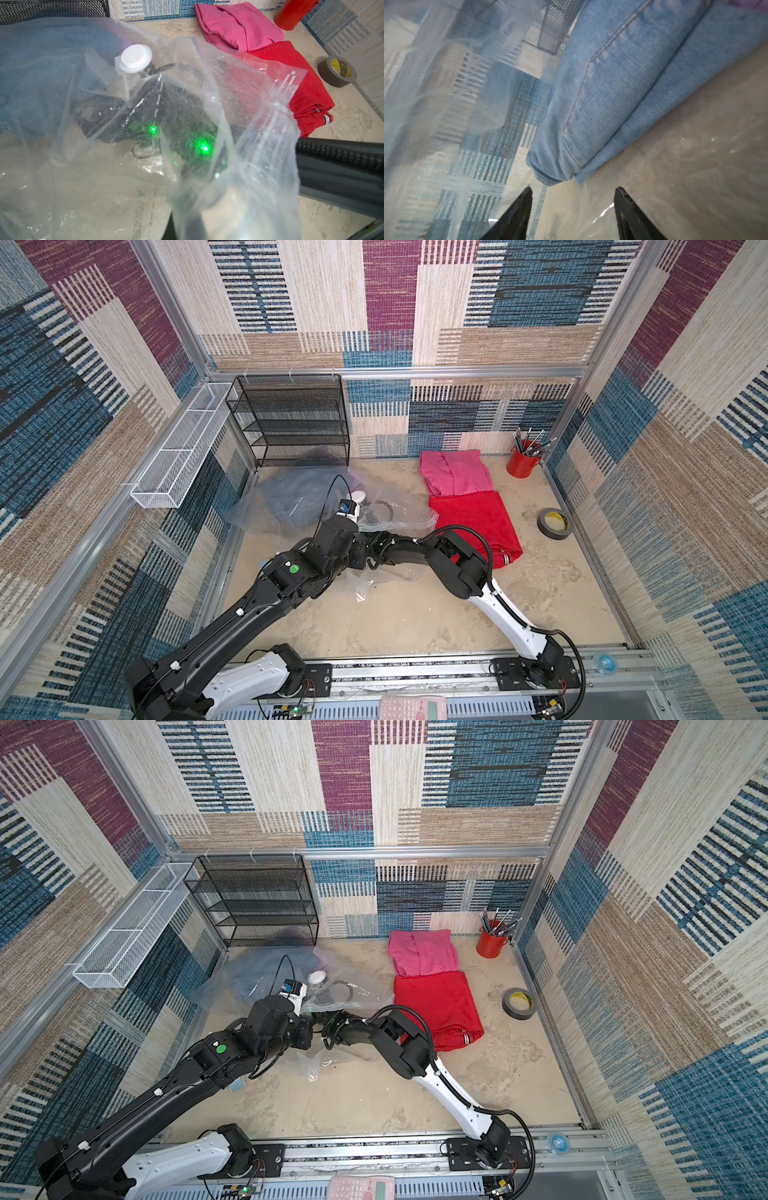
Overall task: Take the trousers out of the vacuum bag
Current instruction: Take out the trousers from the vacuum bag.
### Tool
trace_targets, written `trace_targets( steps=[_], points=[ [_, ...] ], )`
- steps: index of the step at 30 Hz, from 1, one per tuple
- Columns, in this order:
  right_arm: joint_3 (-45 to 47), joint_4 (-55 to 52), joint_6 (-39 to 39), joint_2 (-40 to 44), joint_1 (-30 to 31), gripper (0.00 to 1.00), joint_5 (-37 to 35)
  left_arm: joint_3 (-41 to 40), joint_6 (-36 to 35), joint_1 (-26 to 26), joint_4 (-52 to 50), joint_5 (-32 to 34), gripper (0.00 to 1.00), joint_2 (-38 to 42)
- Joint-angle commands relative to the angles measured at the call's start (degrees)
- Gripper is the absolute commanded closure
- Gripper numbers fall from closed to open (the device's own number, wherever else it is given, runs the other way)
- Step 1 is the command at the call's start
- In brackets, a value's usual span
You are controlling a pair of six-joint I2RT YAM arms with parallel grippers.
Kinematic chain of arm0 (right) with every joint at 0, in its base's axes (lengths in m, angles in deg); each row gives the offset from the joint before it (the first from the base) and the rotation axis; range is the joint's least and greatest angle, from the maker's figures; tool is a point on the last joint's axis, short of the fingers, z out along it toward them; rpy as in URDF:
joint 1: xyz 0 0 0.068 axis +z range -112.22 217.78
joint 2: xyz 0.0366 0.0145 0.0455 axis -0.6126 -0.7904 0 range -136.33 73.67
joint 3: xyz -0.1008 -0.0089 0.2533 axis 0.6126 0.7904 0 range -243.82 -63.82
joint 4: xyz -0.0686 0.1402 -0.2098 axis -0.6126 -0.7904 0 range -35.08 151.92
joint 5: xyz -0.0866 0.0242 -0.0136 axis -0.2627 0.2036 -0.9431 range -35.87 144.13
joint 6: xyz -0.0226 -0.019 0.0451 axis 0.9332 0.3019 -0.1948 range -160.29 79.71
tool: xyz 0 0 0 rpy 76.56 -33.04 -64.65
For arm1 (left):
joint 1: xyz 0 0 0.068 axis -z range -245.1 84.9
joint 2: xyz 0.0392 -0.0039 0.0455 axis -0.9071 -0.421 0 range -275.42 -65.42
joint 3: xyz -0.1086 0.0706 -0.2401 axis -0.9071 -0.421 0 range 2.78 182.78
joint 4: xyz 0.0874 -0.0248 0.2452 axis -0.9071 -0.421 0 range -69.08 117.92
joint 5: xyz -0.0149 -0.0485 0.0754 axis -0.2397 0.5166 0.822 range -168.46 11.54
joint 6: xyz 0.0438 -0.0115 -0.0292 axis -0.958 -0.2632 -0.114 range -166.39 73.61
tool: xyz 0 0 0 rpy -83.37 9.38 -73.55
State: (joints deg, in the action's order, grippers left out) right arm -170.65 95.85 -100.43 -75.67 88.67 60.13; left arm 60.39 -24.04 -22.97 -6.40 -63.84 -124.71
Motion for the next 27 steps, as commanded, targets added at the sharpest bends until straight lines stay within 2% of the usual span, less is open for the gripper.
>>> trace_targets(
  steps=[1,12,20,27],
  points=[
    [-3.6,-3.2,-1.7,-1.9,-0.3,0.35,-0.3,-0.1,-1.6,0.1,2.0,-2.3,1.0,0.2],
    [-13.4,-9.7,-4.5,-7.7,-2.4,0.31,-1.5,-0.7,-1.5,0.0,2.5,-3.2,1.0,-0.2],
    [-23.3,-13.3,-4.7,-12.7,-2.8,0.34,-0.6,-0.9,-1.5,0.0,2.2,-2.9,1.0,-0.7],
    [-26.0,-14.4,-4.8,-13.4,-2.9,0.39,-1.2,-1.6,-1.4,0.1,2.1,-2.5,1.0,-0.7]
  ],
)
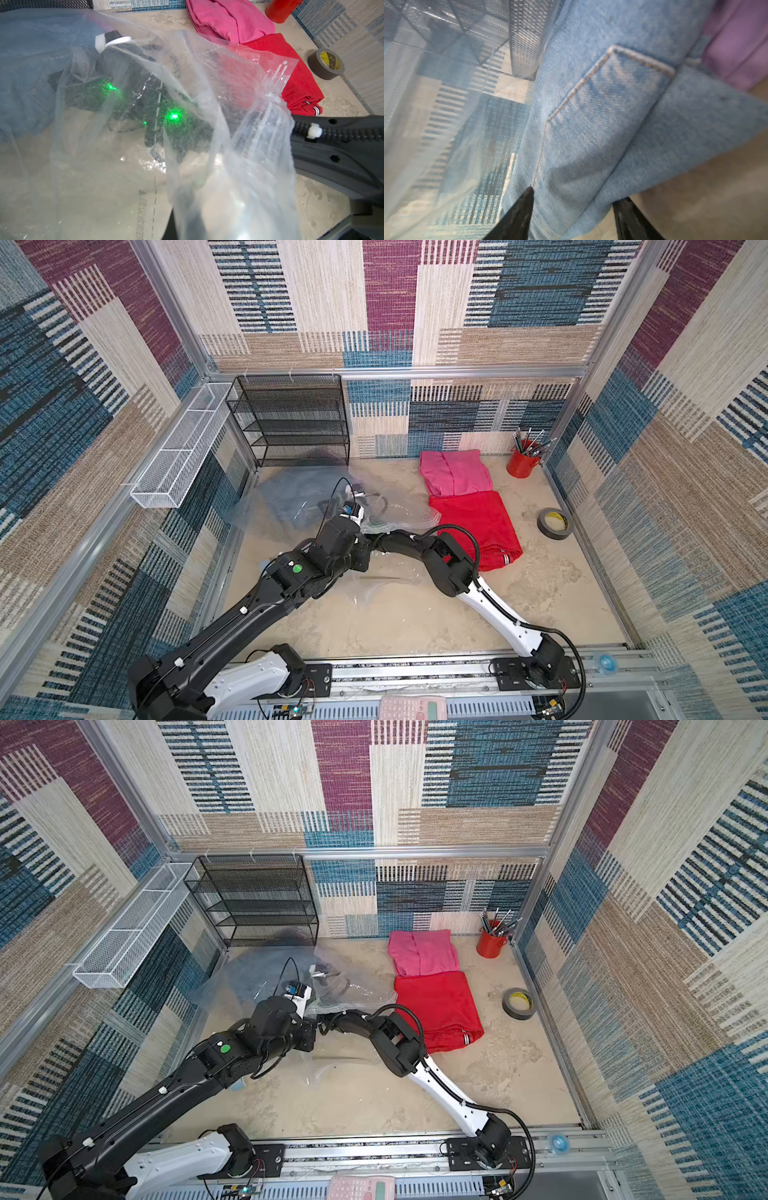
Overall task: Take the trousers out of the vacuum bag
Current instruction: Take out the trousers from the vacuum bag.
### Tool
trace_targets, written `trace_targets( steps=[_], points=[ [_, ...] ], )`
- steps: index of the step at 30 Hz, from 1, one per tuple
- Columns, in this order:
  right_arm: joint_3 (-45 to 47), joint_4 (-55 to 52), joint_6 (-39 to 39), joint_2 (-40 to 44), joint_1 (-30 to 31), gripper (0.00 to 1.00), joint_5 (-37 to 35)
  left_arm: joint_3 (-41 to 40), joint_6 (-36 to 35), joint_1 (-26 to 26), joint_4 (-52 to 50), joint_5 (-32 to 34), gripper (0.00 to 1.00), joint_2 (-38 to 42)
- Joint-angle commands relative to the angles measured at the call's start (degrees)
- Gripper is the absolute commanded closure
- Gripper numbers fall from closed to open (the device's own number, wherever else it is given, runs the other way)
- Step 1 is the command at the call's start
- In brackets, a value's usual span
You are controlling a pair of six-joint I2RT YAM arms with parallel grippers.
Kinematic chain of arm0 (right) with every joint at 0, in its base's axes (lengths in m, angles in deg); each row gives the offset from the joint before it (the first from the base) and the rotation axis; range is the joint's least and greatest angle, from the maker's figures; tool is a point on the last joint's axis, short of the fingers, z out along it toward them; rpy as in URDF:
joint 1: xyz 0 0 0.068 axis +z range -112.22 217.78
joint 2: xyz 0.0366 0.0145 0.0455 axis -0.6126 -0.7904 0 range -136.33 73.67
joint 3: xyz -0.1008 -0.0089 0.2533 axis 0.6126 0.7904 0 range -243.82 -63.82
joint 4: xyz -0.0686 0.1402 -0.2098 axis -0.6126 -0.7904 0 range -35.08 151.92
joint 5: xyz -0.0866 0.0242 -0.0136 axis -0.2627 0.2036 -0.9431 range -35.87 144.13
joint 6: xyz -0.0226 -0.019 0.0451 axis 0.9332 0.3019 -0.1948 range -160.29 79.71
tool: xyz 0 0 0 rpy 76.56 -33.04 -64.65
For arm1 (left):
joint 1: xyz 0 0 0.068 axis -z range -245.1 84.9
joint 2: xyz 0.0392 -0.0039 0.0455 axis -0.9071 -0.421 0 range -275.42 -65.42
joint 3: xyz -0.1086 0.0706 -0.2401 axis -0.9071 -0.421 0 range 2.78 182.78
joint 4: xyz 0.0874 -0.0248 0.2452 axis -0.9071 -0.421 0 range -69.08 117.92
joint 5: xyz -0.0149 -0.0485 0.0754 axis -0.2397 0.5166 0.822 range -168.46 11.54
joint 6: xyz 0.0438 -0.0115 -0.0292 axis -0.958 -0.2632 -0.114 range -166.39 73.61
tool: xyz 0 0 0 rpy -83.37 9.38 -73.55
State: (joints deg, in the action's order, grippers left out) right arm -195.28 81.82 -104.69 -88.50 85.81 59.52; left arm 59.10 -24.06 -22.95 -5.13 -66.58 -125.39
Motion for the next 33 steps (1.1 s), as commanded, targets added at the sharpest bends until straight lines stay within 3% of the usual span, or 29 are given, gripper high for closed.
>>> trace_targets(
  steps=[1,8,14,17,24,33],
  points=[
    [-2.6,-1.4,-0.9,-1.3,-0.1,0.41,-0.8,-0.5,-1.3,0.0,0.7,0.3,1.0,0.0],
    [-8.5,-4.9,-1.8,-4.7,-0.5,0.53,-0.3,-1.1,-1.1,0.0,0.4,1.1,1.0,0.3],
    [-7.0,-3.1,-0.4,-3.2,-0.8,0.87,1.4,-1.3,-0.9,0.0,0.3,2.1,1.0,0.3],
    [-1.6,-1.0,0.3,0.5,-0.8,0.97,1.7,-1.7,-0.5,0.0,0.1,3.4,1.0,0.2],
    [18.2,8.1,0.2,12.7,-0.8,1.0,0.7,-3.4,-0.6,-0.1,1.2,6.3,1.0,-0.8],
    [34.8,16.0,0.3,22.3,-0.8,1.0,1.7,-5.2,0.6,-0.4,2.7,9.1,1.0,-1.0]
  ],
)
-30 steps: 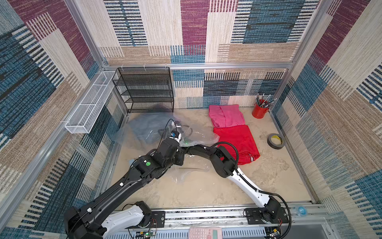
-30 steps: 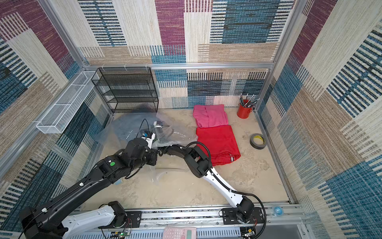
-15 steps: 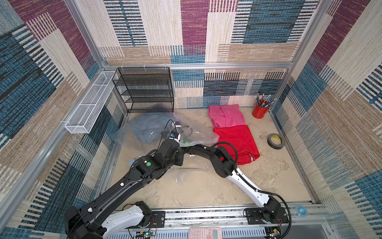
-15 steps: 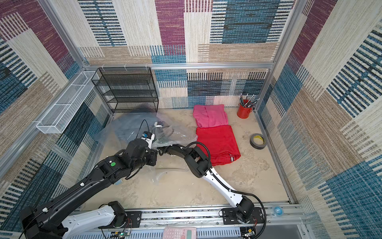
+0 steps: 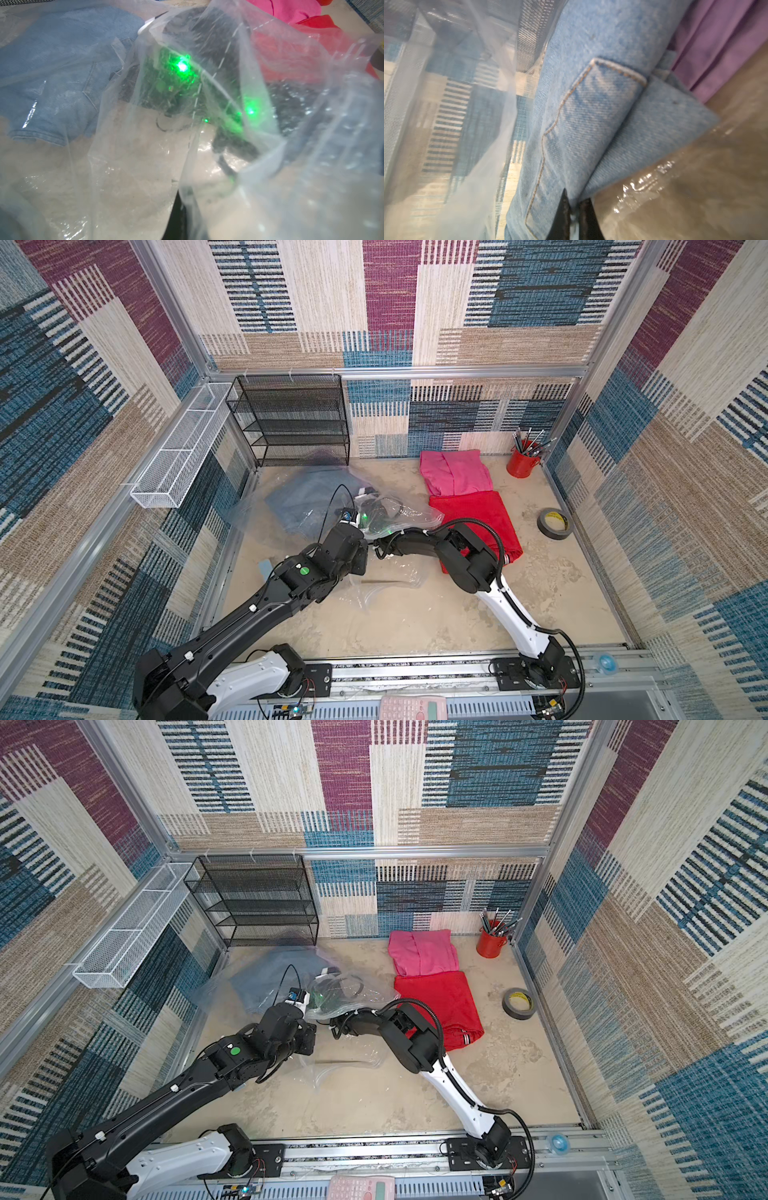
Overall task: Take the trousers out of the vacuum bag
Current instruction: Take out the trousers from the vacuum bag.
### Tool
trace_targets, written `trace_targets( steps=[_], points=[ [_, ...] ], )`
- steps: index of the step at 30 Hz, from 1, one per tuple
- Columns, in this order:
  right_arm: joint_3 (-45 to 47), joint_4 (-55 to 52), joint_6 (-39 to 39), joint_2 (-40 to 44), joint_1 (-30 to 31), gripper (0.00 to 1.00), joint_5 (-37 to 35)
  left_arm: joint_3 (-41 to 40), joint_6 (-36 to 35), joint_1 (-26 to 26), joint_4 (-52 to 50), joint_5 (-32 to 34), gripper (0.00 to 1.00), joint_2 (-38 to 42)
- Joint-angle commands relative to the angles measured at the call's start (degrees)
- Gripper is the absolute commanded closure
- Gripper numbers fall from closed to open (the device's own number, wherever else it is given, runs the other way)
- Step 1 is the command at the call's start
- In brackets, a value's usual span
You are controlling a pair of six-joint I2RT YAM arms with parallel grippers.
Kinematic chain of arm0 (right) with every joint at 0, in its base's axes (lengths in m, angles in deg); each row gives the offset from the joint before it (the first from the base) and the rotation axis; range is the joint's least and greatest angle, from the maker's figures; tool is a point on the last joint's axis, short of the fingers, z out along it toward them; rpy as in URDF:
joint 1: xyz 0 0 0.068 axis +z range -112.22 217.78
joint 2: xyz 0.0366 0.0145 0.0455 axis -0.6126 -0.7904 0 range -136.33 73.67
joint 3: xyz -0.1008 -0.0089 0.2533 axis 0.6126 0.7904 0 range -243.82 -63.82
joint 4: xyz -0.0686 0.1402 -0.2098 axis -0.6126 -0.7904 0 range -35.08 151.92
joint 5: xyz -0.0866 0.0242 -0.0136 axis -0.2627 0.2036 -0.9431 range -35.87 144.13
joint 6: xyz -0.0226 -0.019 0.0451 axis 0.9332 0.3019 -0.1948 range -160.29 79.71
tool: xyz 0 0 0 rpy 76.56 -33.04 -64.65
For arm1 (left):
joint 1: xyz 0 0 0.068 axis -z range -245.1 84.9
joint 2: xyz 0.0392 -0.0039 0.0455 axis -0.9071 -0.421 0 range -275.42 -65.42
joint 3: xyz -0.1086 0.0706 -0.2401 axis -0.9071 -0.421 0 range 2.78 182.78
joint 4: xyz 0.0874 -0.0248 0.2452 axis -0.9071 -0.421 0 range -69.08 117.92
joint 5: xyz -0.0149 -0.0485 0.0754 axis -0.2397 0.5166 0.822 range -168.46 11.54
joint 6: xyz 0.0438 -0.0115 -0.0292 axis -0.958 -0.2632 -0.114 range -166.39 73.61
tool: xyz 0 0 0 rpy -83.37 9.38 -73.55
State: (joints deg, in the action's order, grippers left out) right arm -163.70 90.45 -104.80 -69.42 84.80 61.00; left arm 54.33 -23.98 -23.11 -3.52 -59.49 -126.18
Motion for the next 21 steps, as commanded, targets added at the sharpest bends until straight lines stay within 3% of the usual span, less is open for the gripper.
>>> trace_targets(
  steps=[1,13,21],
  points=[
    [5.2,8.0,0.4,4.4,0.1,1.0,0.0,-0.6,0.6,-0.3,1.1,2.3,1.0,-0.2],
    [26.2,15.7,1.0,15.3,0.1,1.0,0.2,-1.2,0.5,-1.3,1.6,2.8,1.0,-0.6],
    [31.8,16.0,4.1,21.7,0.1,1.0,1.1,-3.2,1.1,-2.3,1.5,3.0,1.0,-0.3]
  ],
)
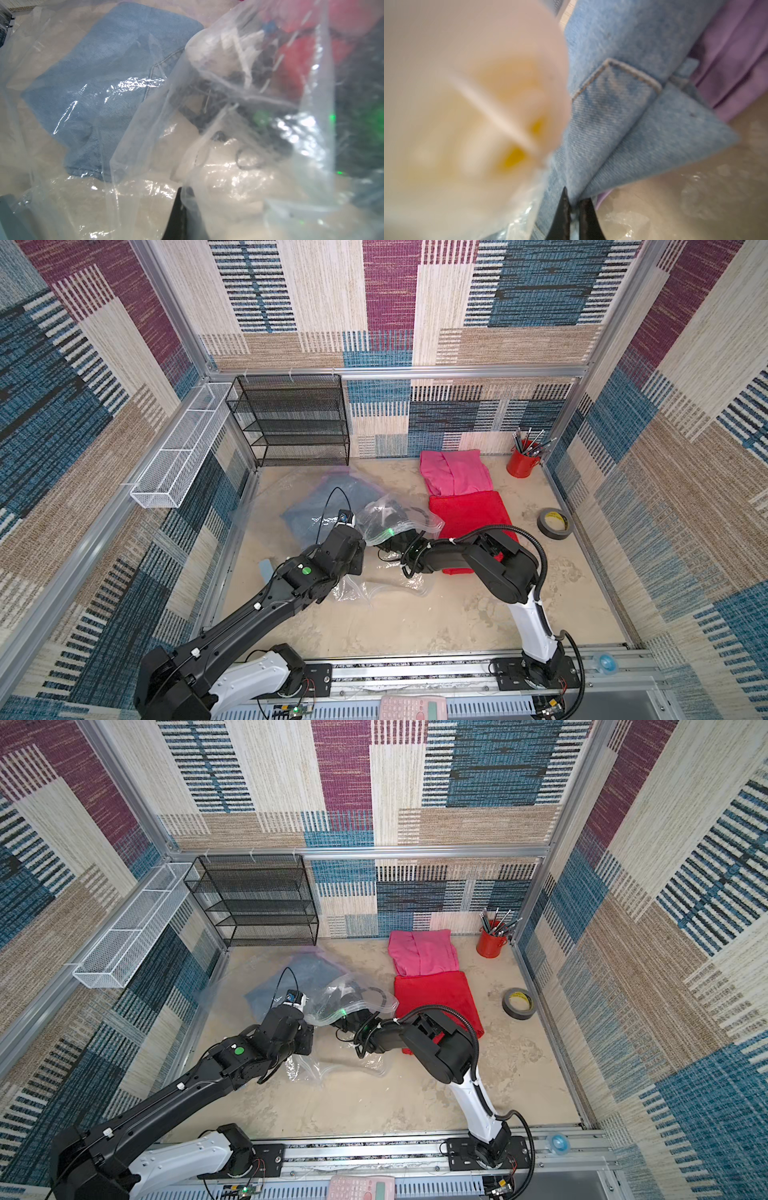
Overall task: Take the trousers out of the vacuum bag
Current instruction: Take out the trousers from the vacuum bag.
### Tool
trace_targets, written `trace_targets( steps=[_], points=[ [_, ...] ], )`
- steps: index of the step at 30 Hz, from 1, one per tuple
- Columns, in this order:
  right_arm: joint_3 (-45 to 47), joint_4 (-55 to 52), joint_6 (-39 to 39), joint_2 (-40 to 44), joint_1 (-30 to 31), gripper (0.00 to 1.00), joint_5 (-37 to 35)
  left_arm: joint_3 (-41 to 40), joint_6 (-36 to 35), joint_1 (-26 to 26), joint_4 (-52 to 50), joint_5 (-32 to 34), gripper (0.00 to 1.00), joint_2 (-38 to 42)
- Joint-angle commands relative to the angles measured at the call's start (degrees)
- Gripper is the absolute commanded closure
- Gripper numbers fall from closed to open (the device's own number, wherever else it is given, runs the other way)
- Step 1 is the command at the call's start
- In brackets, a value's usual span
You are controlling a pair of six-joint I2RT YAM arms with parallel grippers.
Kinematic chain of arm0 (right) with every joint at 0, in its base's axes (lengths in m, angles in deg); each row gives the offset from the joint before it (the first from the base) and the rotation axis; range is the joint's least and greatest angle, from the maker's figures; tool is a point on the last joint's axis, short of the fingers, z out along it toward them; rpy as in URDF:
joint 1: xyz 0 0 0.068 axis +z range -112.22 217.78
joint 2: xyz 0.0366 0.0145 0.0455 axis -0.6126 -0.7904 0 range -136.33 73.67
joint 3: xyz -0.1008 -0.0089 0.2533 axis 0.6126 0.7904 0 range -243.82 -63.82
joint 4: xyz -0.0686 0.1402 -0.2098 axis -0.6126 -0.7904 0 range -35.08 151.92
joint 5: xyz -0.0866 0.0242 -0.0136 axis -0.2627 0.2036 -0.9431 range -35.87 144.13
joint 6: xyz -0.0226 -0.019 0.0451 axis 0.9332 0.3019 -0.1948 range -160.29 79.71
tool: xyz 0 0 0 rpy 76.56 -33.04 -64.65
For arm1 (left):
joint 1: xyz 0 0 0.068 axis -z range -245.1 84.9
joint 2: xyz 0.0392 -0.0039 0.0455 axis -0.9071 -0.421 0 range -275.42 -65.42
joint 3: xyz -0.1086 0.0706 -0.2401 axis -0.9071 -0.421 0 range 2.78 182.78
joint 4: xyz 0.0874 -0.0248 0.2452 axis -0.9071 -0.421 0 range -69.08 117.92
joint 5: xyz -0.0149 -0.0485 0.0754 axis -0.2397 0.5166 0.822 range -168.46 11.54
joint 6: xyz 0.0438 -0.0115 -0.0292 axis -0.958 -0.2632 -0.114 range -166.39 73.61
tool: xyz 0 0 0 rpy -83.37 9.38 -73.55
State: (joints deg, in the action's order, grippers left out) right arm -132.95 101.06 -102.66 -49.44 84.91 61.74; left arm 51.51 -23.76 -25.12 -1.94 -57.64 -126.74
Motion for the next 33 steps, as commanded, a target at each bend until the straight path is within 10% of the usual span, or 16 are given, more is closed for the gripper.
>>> trace_targets(
  steps=[1,33],
  points=[
    [2.0,5.5,1.9,2.0,0.1,1.0,0.7,-0.5,0.9,-0.3,0.0,1.2,1.0,0.3],
    [16.4,1.3,7.1,16.4,-1.3,1.0,2.0,-4.1,0.5,-1.2,3.1,0.8,1.0,-2.8]
  ],
)
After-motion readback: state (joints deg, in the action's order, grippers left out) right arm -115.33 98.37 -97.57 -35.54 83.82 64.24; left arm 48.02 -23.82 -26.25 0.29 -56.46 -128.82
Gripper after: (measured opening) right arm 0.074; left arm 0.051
